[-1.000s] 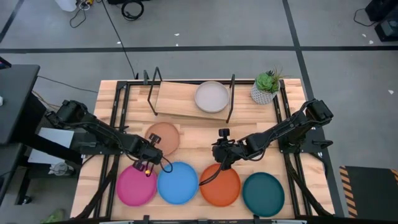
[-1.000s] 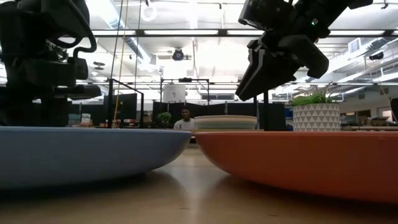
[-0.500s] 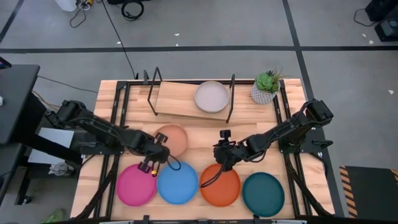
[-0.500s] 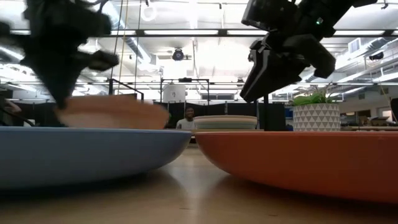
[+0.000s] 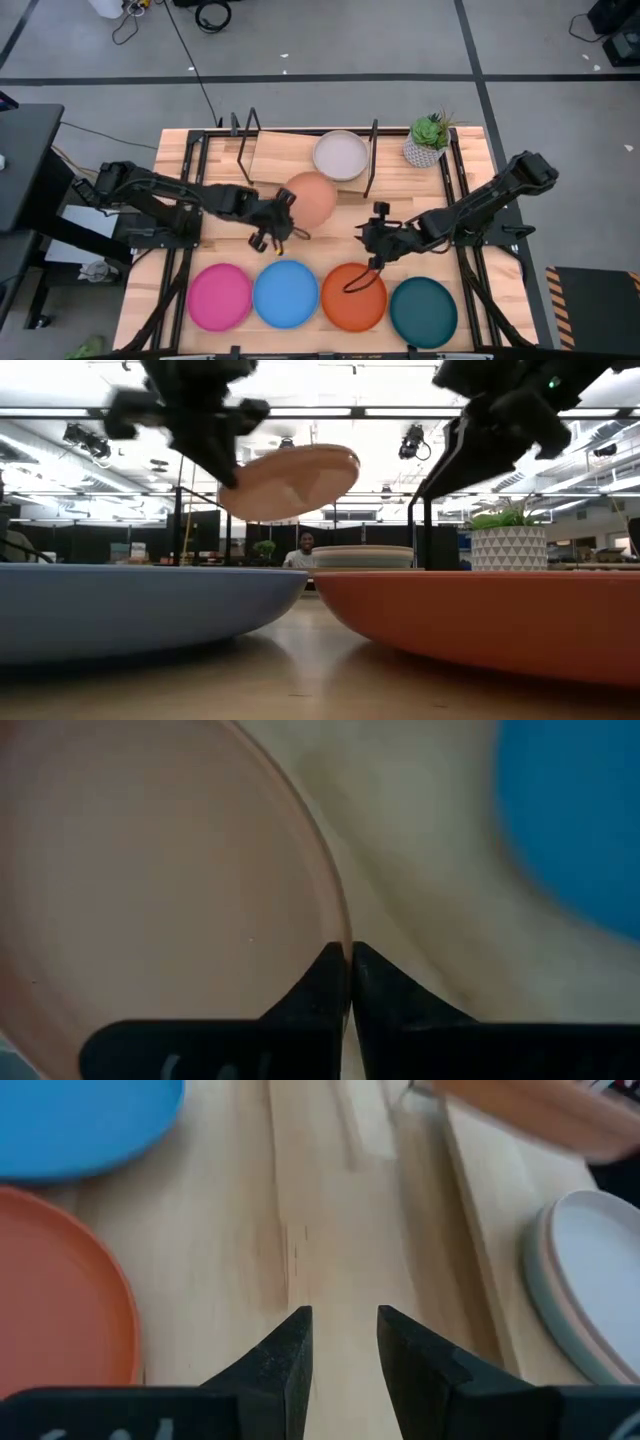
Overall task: Place and stack plates onto a shelf
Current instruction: Stack the brown plate on top of the gray plate on the shelf
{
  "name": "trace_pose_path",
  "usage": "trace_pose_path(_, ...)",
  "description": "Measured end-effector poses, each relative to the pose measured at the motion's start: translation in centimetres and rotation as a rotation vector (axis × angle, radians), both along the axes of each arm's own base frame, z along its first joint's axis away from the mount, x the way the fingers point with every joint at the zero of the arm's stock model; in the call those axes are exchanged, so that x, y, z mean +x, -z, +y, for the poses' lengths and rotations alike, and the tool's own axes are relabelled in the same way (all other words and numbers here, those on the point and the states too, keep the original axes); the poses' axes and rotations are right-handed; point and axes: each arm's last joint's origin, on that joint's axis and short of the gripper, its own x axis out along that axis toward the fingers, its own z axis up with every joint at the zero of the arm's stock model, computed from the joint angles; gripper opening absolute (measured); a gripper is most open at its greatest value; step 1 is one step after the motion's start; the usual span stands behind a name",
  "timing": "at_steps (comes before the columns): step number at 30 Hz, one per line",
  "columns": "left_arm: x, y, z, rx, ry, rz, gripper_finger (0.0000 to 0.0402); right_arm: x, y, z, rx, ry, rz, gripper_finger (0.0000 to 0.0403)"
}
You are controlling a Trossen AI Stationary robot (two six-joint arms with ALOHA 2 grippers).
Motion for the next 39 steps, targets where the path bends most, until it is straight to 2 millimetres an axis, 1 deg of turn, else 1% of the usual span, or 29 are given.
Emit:
trace_pose_path(5, 1.8, 1.1, 3.4, 0.042, -0.003, 0.008, 0.0014, -1.4, -0.5, -0.6, 0.014, 0.001, -0.059, 0.0120)
trace_pose_path(8, 3.4, 0.9, 5.5, 0.042, -0.034, 0.002, 0.0014, -1.9, -0.5, -0.9, -0.006, 0.028, -0.080, 0.0120)
trace_pose_path(13, 5.9, 0.6, 8.7, 0.073, -0.056, 0.012, 0.0014, -2.6, 0.0, -1.0, -0.035, 0.056, -0.113, 0.0120)
trace_pose_path(18, 8.1, 0.7, 11.5, 0.116, -0.054, 0.019, 0.0014, -2.9, 0.4, -0.7, -0.044, 0.054, -0.131, 0.0120)
trace_pose_path(23, 9.4, 1.2, 14.1, 0.148, -0.054, 0.045, 0.0014, -3.3, 0.8, -0.1, -0.072, 0.064, -0.166, 0.0120)
trace_pose_path(25, 9.7, 1.2, 15.0, 0.155, -0.042, 0.044, 0.0014, -3.6, 1.0, 0.0, -0.081, 0.066, -0.183, 0.0120)
trace_pose_path(29, 10.3, 1.3, 16.3, 0.110, -0.014, 0.015, 0.0014, -3.9, 1.4, 0.3, -0.083, 0.066, -0.209, 0.0120)
trace_pose_path(32, 10.5, 1.8, 17.0, 0.132, 0.012, 0.013, 0.0014, -4.1, 1.8, 0.3, -0.075, 0.067, -0.226, 0.0120)
trace_pose_path(35, 10.7, 2.3, 17.3, 0.152, 0.038, 0.019, 0.0017, -4.2, 2.0, 0.3, -0.062, 0.068, -0.245, 0.0120)
trace_pose_path(39, 10.8, 2.2, 17.3, 0.174, 0.069, 0.009, 0.0024, -4.3, 2.3, 0.2, -0.051, 0.064, -0.257, 0.0120)
